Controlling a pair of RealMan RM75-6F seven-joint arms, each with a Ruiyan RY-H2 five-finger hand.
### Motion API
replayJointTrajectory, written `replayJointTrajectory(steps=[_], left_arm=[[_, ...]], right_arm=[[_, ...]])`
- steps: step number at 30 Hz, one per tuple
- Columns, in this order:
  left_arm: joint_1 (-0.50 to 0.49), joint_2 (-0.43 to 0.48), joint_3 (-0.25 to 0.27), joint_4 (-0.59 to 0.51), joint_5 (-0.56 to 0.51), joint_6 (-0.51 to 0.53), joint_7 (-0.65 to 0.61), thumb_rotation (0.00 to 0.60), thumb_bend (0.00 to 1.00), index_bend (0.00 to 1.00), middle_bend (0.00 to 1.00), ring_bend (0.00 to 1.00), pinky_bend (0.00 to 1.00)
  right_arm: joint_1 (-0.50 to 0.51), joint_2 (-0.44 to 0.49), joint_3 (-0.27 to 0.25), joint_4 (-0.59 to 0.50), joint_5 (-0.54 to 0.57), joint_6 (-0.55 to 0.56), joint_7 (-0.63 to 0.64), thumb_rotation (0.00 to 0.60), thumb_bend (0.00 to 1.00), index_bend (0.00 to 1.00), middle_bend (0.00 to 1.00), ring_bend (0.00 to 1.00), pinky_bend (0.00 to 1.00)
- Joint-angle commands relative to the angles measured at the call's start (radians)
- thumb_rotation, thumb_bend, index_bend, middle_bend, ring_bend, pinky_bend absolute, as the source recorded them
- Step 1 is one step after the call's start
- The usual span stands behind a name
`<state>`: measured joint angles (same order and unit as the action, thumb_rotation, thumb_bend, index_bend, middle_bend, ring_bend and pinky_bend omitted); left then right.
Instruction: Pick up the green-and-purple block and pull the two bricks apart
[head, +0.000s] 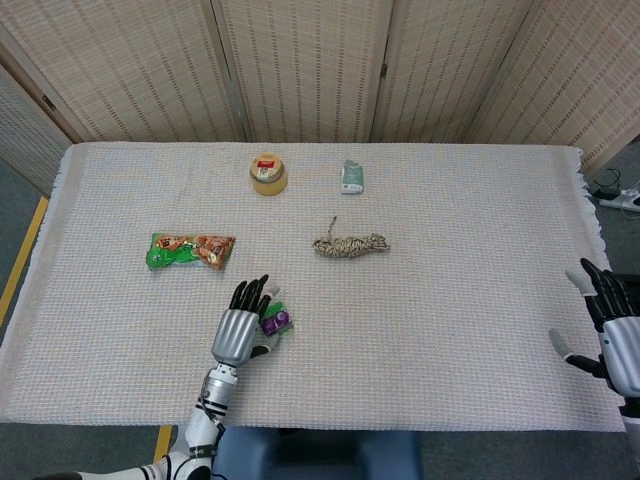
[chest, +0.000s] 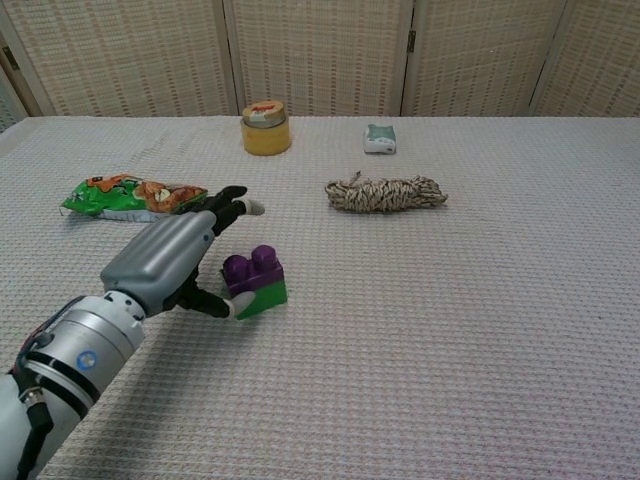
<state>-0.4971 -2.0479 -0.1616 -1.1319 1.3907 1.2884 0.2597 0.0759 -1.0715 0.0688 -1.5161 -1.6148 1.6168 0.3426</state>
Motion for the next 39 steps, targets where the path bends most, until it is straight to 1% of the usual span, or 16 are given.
replayJointTrajectory(steps=[1,5,7,10,13,15,17,20,23,26,29,31,33,35,39], left_arm=[[-0.005,0.010,-0.003,0.012,0.006,-0.003,-0.003,0.600,0.34,0.16,0.00,0.00,0.00],[-0.024,0.022,-0.011,0.038,0.027,-0.002,-0.010,0.600,0.34,0.16,0.00,0.00,0.00],[-0.033,0.030,-0.014,0.032,0.028,-0.014,-0.017,0.600,0.34,0.16,0.00,0.00,0.00],[-0.042,0.061,-0.008,-0.002,0.031,-0.039,-0.010,0.600,0.34,0.16,0.00,0.00,0.00],[-0.043,0.126,-0.004,-0.097,0.001,-0.093,0.001,0.600,0.34,0.18,0.00,0.00,0.00],[-0.044,0.172,-0.010,-0.160,-0.030,-0.127,0.029,0.600,0.34,0.21,0.00,0.00,0.00],[-0.044,0.199,-0.020,-0.206,-0.065,-0.149,0.056,0.600,0.34,0.23,0.00,0.00,0.00],[-0.046,0.228,-0.045,-0.274,-0.143,-0.181,0.109,0.600,0.34,0.23,0.00,0.00,0.00],[-0.056,0.254,-0.082,-0.349,-0.247,-0.208,0.181,0.600,0.34,0.23,0.00,0.00,0.00],[-0.075,0.278,-0.117,-0.416,-0.345,-0.214,0.266,0.600,0.34,0.23,0.00,0.00,0.00],[-0.088,0.284,-0.136,-0.446,-0.410,-0.203,0.306,0.600,0.34,0.26,0.00,0.00,0.00],[-0.094,0.284,-0.139,-0.451,-0.446,-0.205,0.310,0.600,0.34,0.29,0.00,0.00,0.00],[-0.100,0.286,-0.134,-0.451,-0.470,-0.213,0.311,0.600,0.36,0.32,0.00,0.00,0.00],[-0.108,0.283,-0.120,-0.443,-0.465,-0.206,0.319,0.600,0.39,0.33,0.00,0.00,0.00],[-0.114,0.274,-0.105,-0.439,-0.454,-0.193,0.307,0.600,0.39,0.36,0.00,0.00,0.00]], right_arm=[[0.001,-0.001,0.000,-0.001,0.000,-0.002,-0.004,0.600,0.40,0.01,0.00,0.00,0.00],[0.002,-0.003,0.000,-0.002,0.000,-0.004,-0.012,0.600,0.40,0.01,0.00,0.00,0.00],[0.002,-0.005,0.001,-0.002,0.003,-0.006,-0.016,0.600,0.40,0.01,0.00,0.00,0.00],[0.001,-0.005,0.003,-0.003,0.007,-0.006,-0.019,0.600,0.40,0.01,0.00,0.00,0.00],[0.000,-0.005,0.005,-0.003,0.008,-0.002,-0.023,0.600,0.40,0.01,0.00,0.00,0.00],[-0.001,-0.005,0.004,-0.003,0.006,-0.001,-0.025,0.600,0.40,0.01,0.00,0.00,0.00],[0.000,-0.006,0.003,-0.004,0.004,-0.003,-0.026,0.600,0.40,0.01,0.00,0.00,0.00],[-0.001,-0.007,0.001,-0.006,0.001,-0.003,-0.033,0.600,0.40,0.01,0.00,0.00,0.00],[0.000,-0.008,0.001,-0.008,0.002,-0.004,-0.038,0.600,0.40,0.01,0.00,0.00,0.00],[0.004,-0.008,0.000,-0.008,0.002,-0.013,-0.039,0.600,0.40,0.01,0.00,0.00,0.00],[0.006,-0.007,-0.002,-0.008,-0.001,-0.017,-0.035,0.600,0.40,0.01,0.00,0.00,0.00],[0.004,-0.005,-0.002,-0.008,-0.003,-0.012,-0.031,0.600,0.40,0.01,0.00,0.00,0.00],[0.001,-0.005,-0.002,-0.008,-0.006,-0.004,-0.027,0.600,0.40,0.01,0.00,0.00,0.00],[-0.001,-0.005,-0.003,-0.007,-0.008,0.000,-0.026,0.600,0.40,0.01,0.00,0.00,0.00],[0.002,-0.006,-0.004,-0.007,-0.009,-0.006,-0.030,0.600,0.40,0.01,0.00,0.00,0.00]])
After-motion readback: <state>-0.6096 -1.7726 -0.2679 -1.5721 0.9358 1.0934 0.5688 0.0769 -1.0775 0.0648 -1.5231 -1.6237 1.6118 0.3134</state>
